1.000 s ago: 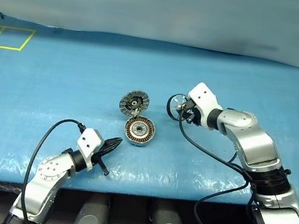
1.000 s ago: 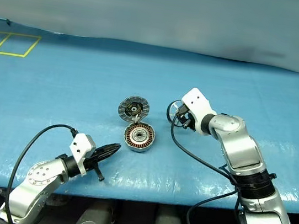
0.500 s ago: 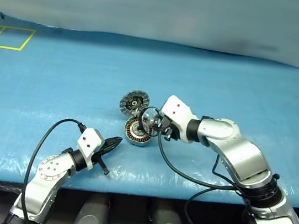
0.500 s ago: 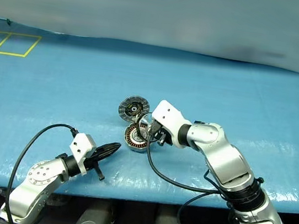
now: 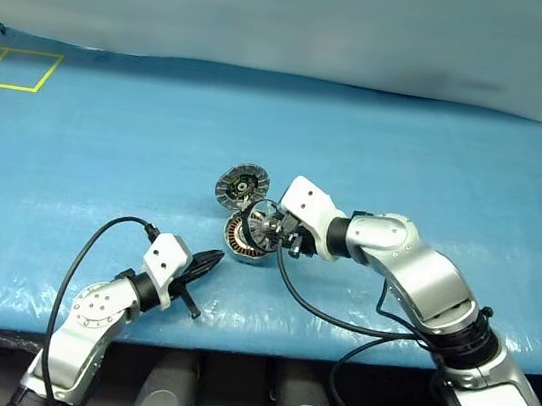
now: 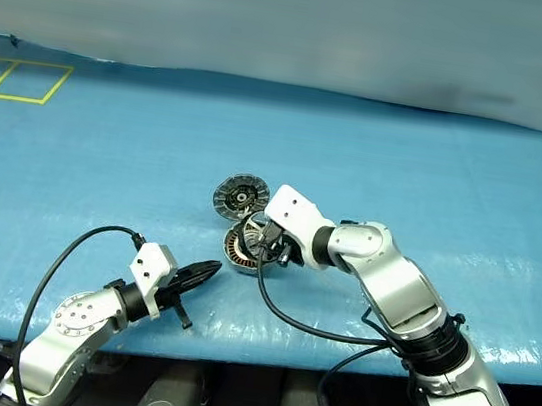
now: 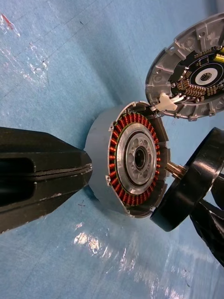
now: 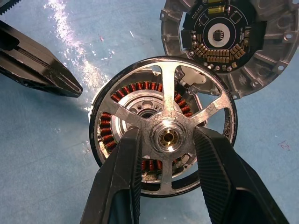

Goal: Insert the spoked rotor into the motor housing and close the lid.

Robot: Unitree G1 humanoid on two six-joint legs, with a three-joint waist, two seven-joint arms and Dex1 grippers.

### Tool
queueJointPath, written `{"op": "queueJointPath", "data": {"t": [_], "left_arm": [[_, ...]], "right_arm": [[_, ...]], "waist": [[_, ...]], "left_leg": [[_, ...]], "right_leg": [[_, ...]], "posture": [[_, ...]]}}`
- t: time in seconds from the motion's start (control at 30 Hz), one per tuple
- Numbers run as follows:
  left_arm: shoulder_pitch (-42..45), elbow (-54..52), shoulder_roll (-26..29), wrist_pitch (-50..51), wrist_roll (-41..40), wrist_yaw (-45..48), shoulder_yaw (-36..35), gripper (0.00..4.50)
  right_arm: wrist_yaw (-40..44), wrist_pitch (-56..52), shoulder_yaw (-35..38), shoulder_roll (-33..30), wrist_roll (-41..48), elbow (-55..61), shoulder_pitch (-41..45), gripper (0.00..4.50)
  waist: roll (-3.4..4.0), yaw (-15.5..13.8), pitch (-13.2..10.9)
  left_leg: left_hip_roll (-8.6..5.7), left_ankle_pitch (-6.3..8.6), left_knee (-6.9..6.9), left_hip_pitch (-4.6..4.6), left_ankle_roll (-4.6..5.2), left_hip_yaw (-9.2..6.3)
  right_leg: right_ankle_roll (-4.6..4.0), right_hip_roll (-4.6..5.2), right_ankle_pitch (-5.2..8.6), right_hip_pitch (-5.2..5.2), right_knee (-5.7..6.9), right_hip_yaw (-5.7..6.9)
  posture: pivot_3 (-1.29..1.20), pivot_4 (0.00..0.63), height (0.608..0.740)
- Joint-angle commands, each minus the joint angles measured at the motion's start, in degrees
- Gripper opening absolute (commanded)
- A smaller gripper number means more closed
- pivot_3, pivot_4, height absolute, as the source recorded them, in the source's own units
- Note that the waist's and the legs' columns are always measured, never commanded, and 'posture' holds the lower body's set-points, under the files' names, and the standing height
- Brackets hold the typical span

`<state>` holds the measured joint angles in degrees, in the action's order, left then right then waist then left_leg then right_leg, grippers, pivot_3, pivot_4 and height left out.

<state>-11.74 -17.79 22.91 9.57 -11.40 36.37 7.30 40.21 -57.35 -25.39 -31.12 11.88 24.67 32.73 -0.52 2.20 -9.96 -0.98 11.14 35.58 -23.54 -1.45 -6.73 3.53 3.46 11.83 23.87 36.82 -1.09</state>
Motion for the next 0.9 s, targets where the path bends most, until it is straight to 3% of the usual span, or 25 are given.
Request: {"op": "queueJointPath", "data": {"t": [0.03, 0.9], "left_arm": [[0.5, -1.8, 0.3, -0.1, -0.1, -0.1, 0.1, 0.00], [0.0, -2.6, 0.1, 0.6, -0.5, 0.0, 0.4, 0.00]], "right_arm": [[0.2, 2.3, -0.2, 0.9, -0.3, 0.0, 1.7, 1.34], [0.1, 1.4, -0.1, -1.0, -0.6, 1.9, 3.9, 1.34]], "waist": [[0.00, 0.0, 0.0], [0.00, -0.1, 0.0]], "left_leg": [[0.00, 0.00, 0.00, 0.00, 0.00, 0.00], [-0.02, 0.00, -0.01, -0.03, 0.00, 0.00]], "right_leg": [[0.00, 0.00, 0.00, 0.00, 0.00, 0.00], [0.00, 0.02, 0.00, 0.02, -0.02, 0.00]], "posture": [[0.00, 0.150, 0.740], [0.00, 0.150, 0.740]]}}
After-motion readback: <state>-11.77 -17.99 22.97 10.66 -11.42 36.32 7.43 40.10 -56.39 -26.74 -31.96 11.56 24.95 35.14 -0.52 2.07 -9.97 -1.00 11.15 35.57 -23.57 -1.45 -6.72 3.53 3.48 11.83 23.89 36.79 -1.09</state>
